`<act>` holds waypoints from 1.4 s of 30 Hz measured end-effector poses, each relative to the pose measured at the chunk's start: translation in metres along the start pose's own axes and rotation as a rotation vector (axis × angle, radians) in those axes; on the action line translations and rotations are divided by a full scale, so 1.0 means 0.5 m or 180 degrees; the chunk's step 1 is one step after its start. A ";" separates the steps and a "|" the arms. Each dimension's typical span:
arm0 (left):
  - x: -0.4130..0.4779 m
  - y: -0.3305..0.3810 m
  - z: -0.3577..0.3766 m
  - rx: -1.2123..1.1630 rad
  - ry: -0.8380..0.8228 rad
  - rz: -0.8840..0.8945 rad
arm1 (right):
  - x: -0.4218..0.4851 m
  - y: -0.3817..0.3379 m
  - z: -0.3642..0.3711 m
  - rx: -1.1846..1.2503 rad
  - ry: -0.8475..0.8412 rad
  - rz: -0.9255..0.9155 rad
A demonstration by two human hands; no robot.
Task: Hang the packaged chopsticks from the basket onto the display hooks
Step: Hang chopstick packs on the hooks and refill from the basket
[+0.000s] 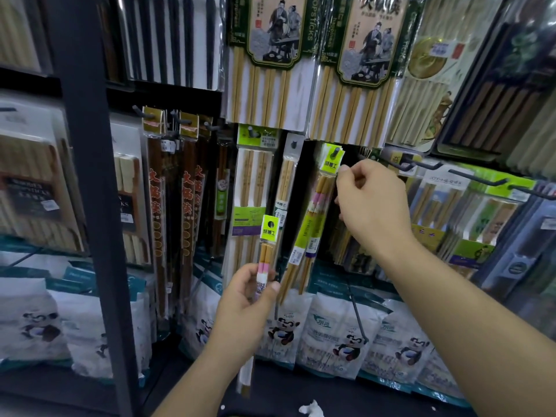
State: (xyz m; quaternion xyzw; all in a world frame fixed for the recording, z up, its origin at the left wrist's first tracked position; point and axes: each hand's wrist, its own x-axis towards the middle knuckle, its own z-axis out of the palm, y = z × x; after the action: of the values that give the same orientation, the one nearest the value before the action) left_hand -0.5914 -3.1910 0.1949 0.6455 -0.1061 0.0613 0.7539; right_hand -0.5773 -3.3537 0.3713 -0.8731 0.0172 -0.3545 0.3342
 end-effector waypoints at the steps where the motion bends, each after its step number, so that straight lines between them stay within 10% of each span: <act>1: 0.001 0.000 0.001 0.0086 0.0043 0.0068 | -0.011 0.002 0.001 0.0139 -0.0078 -0.0028; 9: 0.000 0.045 0.029 -0.0093 -0.0093 0.0400 | -0.075 0.002 0.036 0.0773 -0.1169 -0.0388; 21: 0.040 0.147 0.099 -0.0119 -0.0190 0.0574 | 0.021 -0.010 0.005 0.1260 0.0171 -0.0070; 42: 0.101 0.141 0.067 0.1906 -0.0324 0.0760 | -0.026 0.092 0.063 0.0907 -0.0172 -0.0109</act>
State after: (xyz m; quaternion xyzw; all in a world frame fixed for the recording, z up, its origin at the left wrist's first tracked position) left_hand -0.5614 -3.2152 0.2797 0.8238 -0.1958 0.1454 0.5117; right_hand -0.5576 -3.3680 0.3191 -0.8262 -0.0572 -0.3353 0.4491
